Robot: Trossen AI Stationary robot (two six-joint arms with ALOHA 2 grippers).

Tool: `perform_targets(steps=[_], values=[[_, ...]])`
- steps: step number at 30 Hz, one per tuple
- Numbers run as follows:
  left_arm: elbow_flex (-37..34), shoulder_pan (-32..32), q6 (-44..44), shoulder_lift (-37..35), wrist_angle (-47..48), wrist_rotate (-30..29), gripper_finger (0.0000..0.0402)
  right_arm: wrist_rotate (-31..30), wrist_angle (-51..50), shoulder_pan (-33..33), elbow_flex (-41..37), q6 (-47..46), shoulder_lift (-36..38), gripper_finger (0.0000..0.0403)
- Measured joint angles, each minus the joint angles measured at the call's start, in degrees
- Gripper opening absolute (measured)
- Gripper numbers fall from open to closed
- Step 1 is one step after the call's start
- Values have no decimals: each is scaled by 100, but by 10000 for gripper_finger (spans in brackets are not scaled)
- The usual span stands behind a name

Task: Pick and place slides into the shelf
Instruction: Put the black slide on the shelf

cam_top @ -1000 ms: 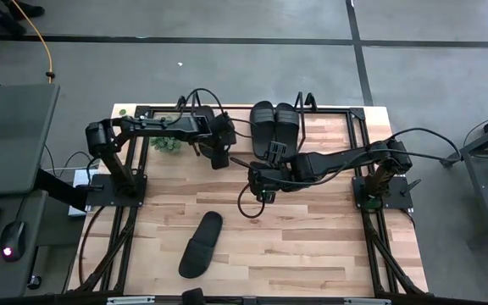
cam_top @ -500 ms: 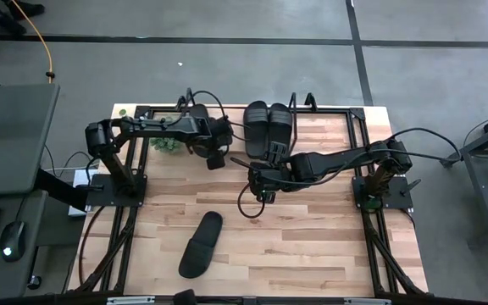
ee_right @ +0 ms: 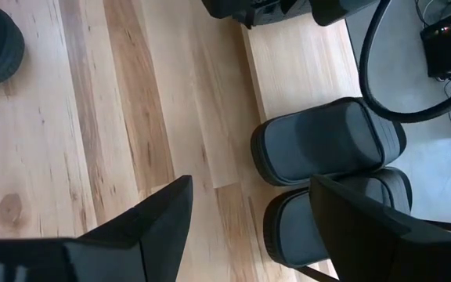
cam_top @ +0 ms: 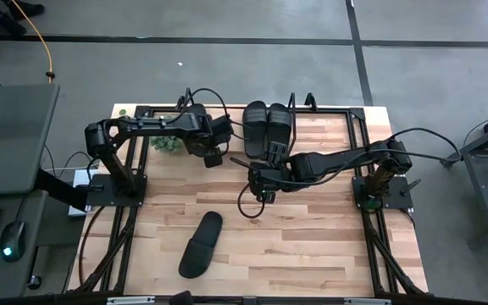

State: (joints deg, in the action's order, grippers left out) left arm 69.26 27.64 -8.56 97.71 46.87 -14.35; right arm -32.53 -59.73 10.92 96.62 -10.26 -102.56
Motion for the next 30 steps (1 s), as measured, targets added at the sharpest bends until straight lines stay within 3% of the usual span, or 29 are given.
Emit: perform_targets(steps=[13,30], values=[[10,-40,-249,-219,-379,99,200,-114,-10,0,0,20,0,248],[10,-343,-105,-1913,177,140,200,-457,-345,0,0,-138,175,248]])
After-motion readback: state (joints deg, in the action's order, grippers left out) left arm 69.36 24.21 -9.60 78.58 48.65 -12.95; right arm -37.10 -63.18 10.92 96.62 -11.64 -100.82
